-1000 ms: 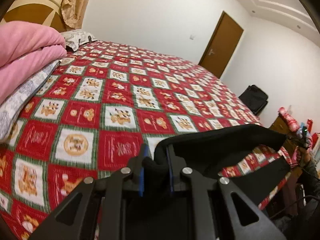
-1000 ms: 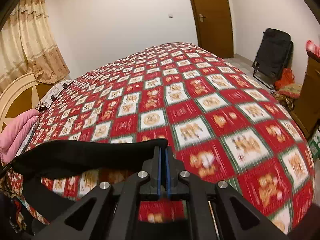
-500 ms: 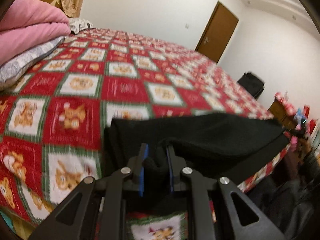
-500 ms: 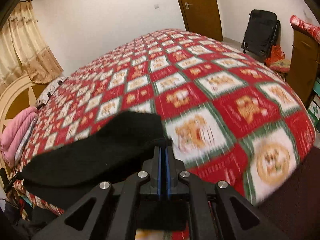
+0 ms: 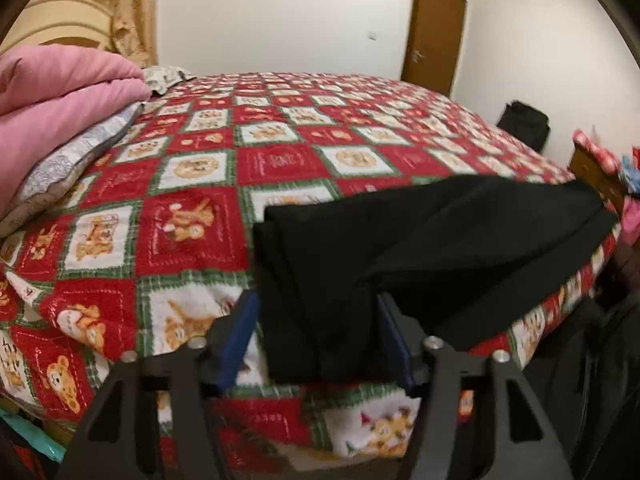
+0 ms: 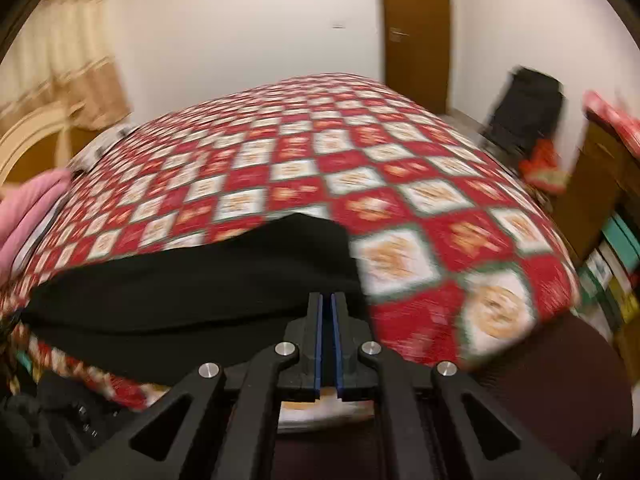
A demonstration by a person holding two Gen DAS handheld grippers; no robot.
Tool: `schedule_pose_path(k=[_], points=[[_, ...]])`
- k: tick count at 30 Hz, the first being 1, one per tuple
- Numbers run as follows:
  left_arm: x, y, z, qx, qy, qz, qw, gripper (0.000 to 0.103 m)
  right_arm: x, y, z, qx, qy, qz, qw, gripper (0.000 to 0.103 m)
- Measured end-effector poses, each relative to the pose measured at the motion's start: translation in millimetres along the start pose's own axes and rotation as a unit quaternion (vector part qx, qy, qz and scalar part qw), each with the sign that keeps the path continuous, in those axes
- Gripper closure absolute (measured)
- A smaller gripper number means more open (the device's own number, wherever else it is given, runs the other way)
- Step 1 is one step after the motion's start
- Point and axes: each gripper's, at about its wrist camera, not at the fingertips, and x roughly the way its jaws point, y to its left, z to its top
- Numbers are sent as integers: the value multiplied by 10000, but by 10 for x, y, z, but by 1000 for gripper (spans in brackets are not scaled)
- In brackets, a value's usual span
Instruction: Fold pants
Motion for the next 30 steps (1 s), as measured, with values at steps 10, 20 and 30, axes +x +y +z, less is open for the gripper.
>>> schedule_pose_path(k=[10, 20, 30], points=[[-102, -213, -227, 97, 142, -85, 9998, 40, 562, 2126, -65, -2095, 560, 1813, 9592, 97], [20, -326, -135, 328, 100, 466, 9983, 77, 1089, 3475, -409, -3347, 889, 2177, 9125, 46], [-110, -296, -16, 196, -138, 299, 9993, 90, 1365, 3913, -874, -4439, 887, 1792, 8735, 47]])
